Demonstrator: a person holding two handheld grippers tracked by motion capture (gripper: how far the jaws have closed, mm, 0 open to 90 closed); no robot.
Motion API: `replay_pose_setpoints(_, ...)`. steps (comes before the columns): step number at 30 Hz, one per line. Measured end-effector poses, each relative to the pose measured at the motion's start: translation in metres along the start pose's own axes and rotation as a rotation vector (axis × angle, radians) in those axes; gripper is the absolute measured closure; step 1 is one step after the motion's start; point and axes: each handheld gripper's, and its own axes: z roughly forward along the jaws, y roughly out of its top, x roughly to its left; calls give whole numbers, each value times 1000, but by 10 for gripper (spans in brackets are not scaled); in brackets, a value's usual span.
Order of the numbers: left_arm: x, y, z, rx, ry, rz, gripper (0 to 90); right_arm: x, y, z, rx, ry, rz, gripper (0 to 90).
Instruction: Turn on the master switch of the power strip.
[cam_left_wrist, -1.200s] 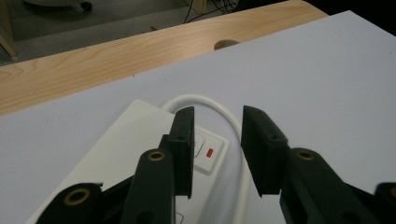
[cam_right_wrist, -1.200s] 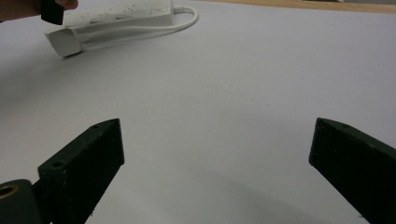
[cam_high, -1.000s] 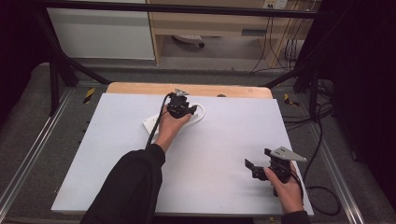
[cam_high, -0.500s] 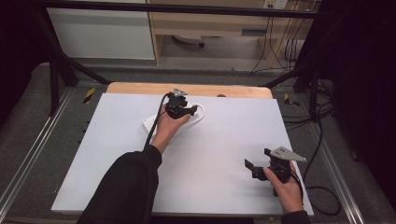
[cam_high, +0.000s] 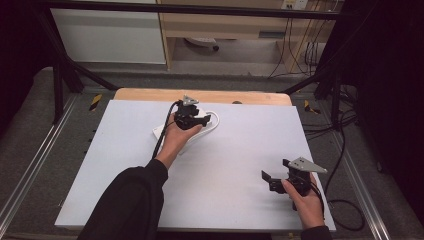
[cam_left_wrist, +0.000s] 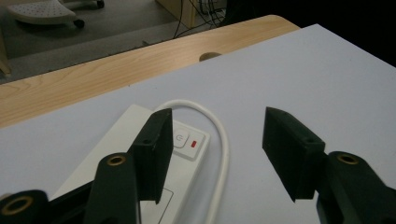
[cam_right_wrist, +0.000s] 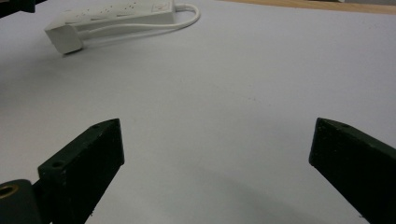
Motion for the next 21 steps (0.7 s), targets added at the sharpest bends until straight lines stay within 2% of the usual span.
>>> replay_pose_setpoints(3,-2,-2,-3,3,-17,-8,375,0,0,0,-3,0,-2,36)
replay_pose_setpoints(13,-6,-7,-16,-1,-24,-34,170,1,0,0,3,2,-6,34)
replay_pose_setpoints(21,-8,-13,-32,-30,-43,-28,90,1,0,0,2,2,-5,33)
